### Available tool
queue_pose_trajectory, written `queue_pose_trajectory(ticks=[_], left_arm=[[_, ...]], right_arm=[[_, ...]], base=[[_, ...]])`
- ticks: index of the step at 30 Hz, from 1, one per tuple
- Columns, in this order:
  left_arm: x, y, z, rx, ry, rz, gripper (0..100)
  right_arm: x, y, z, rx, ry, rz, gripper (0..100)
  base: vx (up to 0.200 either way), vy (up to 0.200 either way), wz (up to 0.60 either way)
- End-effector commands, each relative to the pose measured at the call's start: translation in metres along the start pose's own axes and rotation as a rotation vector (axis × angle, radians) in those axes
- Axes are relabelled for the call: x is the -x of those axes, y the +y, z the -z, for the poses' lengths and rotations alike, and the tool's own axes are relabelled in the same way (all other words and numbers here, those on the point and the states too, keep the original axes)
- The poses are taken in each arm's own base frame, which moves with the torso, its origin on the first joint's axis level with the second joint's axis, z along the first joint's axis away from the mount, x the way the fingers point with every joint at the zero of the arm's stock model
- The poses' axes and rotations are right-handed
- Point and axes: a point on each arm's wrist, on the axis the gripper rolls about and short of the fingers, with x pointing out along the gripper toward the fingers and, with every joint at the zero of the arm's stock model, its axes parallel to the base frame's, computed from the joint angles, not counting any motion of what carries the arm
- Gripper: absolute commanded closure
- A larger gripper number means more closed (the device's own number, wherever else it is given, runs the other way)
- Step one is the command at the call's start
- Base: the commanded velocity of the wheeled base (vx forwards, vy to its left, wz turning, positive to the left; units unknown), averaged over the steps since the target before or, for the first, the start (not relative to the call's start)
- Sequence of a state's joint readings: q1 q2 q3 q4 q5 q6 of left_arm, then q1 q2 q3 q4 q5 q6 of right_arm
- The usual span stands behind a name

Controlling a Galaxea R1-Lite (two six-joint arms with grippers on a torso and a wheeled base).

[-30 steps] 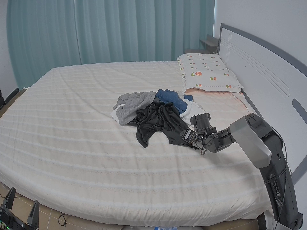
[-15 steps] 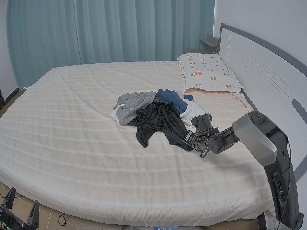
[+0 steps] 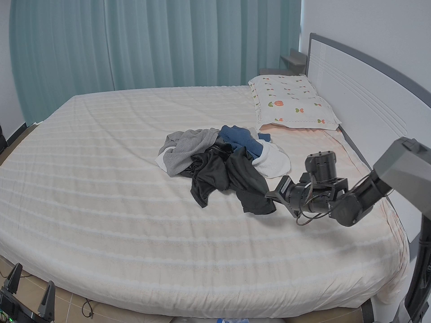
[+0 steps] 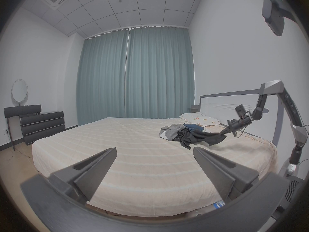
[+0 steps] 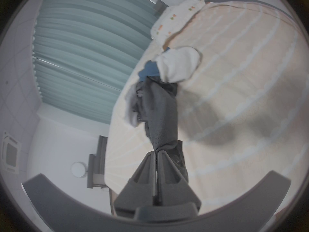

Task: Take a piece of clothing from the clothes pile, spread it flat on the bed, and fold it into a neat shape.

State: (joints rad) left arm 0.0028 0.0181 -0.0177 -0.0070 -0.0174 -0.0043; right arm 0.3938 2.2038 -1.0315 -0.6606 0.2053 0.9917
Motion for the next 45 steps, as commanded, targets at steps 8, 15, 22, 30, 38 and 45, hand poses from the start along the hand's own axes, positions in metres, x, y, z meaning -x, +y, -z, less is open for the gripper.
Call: queue_pose_trajectory(ticks=[8,15,22,30,38,45], left_arm=[[0.0,0.0,0.005,-0.061,-0.007,0.005,0],[0.0,0.0,0.004,-0.063,-0.01,0.005,0],[0.0,0.0,-0.098,0.132,-0.184,-0.022,0],[-0.073,-0.005,-0.103,0.046,0.189,0.182,0],[-0.157,-0.027,-0.077,0.046,0.475,0.358,0],[-0.212,-0.061,-0.05,0.086,0.613,0.441,0]], right_arm=[[0.137,0.079,0.002,0.082,-0.092,-0.374,100],[0.184,0.115,0.009,0.135,-0.124,-0.536,100],[0.194,0.126,0.016,0.156,-0.114,-0.583,100],[0.196,0.131,0.018,0.199,-0.124,-0.598,100],[0.203,0.136,0.021,0.249,-0.137,-0.604,100],[0.207,0.132,0.021,0.245,-0.123,-0.565,100]], base=[[0.0,0.0,0.0],[0.0,0.0,0.0],[0.0,0.0,0.0],[0.0,0.0,0.0],[0.0,0.0,0.0],[0.0,0.0,0.0]])
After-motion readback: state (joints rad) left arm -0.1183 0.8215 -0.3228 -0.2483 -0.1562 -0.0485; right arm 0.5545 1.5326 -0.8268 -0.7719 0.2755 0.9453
